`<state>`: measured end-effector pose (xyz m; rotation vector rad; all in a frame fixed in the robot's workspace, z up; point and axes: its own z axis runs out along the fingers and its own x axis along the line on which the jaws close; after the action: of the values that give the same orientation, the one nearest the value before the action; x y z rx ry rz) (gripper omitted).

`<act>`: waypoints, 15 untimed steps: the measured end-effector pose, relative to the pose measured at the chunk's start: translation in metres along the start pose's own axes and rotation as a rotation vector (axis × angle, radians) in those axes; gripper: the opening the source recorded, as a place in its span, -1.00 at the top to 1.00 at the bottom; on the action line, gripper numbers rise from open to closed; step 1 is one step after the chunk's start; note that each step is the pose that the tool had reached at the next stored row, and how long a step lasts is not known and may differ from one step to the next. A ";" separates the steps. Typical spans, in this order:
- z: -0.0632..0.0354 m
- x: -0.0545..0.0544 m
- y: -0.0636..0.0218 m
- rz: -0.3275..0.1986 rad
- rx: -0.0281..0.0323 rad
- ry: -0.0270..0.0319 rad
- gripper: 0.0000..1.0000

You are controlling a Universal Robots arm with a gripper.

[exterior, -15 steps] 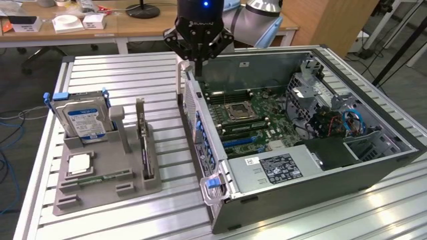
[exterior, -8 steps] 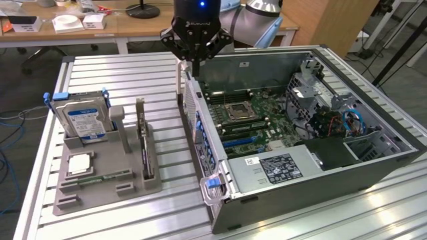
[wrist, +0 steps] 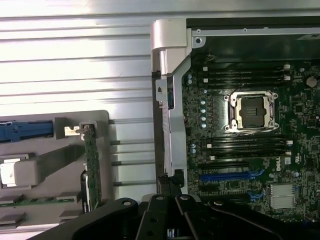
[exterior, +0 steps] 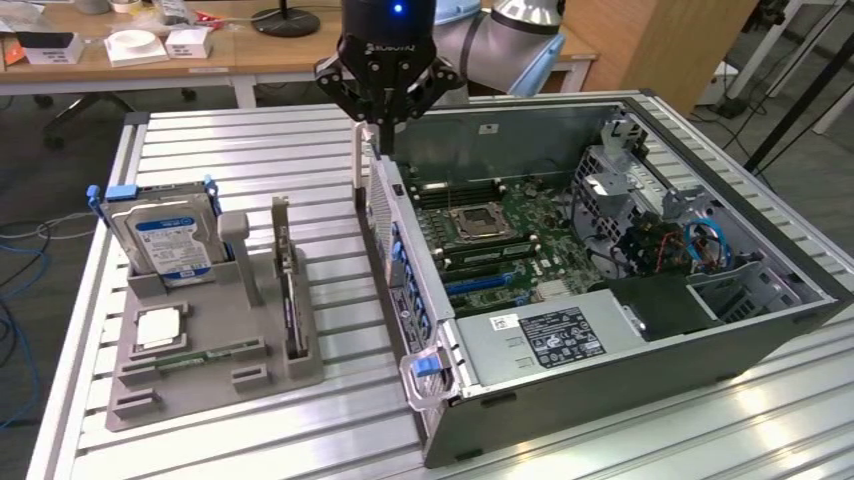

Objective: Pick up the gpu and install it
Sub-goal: 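Reach for the gpu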

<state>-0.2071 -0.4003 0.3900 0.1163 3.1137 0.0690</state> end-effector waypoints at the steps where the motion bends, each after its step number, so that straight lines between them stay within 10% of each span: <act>1: 0.0000 0.001 -0.0005 0.000 -0.0001 0.0000 0.79; 15: -0.0001 0.012 -0.0075 0.000 -0.0001 -0.0001 0.79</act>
<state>-0.2199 -0.4068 0.3895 0.1166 3.1137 0.0691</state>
